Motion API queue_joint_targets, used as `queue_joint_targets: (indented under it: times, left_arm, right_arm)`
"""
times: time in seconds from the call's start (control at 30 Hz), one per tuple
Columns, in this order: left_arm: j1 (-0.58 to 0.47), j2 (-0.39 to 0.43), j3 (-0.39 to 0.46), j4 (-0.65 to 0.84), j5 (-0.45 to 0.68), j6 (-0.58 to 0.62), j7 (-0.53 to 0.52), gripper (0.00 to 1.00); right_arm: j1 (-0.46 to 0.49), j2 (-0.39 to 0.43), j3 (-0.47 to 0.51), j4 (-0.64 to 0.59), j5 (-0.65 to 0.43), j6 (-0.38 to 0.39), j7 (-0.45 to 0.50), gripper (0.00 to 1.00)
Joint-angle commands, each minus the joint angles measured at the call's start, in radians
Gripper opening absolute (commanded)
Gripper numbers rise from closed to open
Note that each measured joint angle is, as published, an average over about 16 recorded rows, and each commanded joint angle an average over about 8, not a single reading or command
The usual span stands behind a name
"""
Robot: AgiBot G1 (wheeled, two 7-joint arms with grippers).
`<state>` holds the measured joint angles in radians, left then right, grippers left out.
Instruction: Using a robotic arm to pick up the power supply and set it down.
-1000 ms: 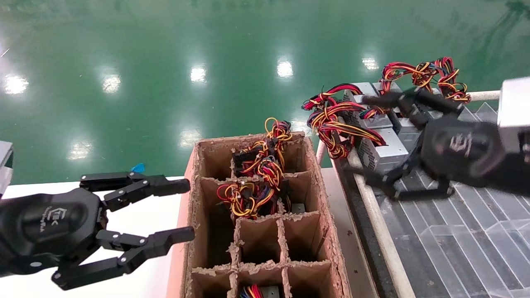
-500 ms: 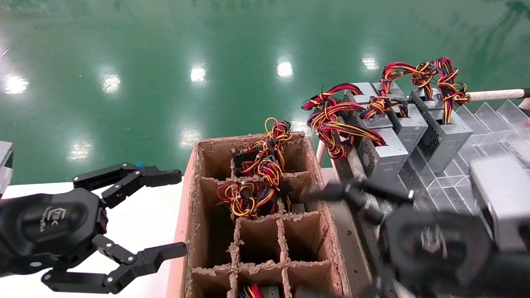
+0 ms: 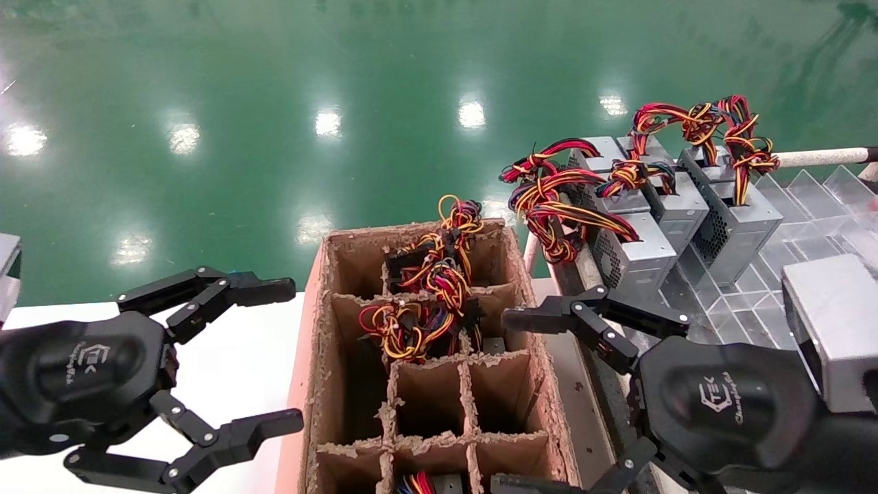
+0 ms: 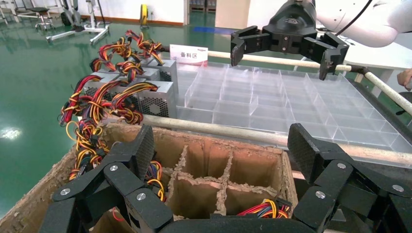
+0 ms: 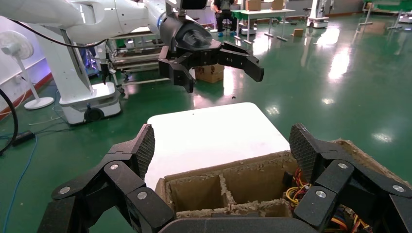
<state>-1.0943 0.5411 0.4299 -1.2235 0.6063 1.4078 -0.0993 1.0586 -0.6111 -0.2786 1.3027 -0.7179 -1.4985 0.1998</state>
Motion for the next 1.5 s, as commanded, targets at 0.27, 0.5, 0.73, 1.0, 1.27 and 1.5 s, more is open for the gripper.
queue_joint_targets:
  times: [0.27,0.5,0.73,1.0,1.27,1.5]
  left_arm:
    - [0.0,0.0,0.0,0.0,0.0,0.0,0.0,1.0]
    - [0.0,0.0,0.0,0.0,0.0,0.0,0.0,1.0]
    - [0.0,0.0,0.0,0.0,0.0,0.0,0.0,1.0]
    - [0.0,0.0,0.0,0.0,0.0,0.0,0.0,1.0]
    - [0.0,0.0,0.0,0.0,0.0,0.0,0.0,1.0]
    - [0.0,0.0,0.0,0.0,0.0,0.0,0.0,1.0]
  right_arm:
    - [0.009,0.0,0.0,-0.011,-0.008,0.002,-0.008,1.0]
    - [0.013,0.0,0.0,-0.015,-0.01,0.002,-0.011,1.0]
    - [0.014,0.0,-0.001,-0.017,-0.012,0.003,-0.012,1.0]
    - [0.016,0.0,-0.001,-0.019,-0.012,0.003,-0.013,1.0]
    - [0.016,0.0,-0.001,-0.02,-0.013,0.003,-0.013,1.0]
    - [0.017,0.0,-0.001,-0.02,-0.013,0.003,-0.014,1.0]
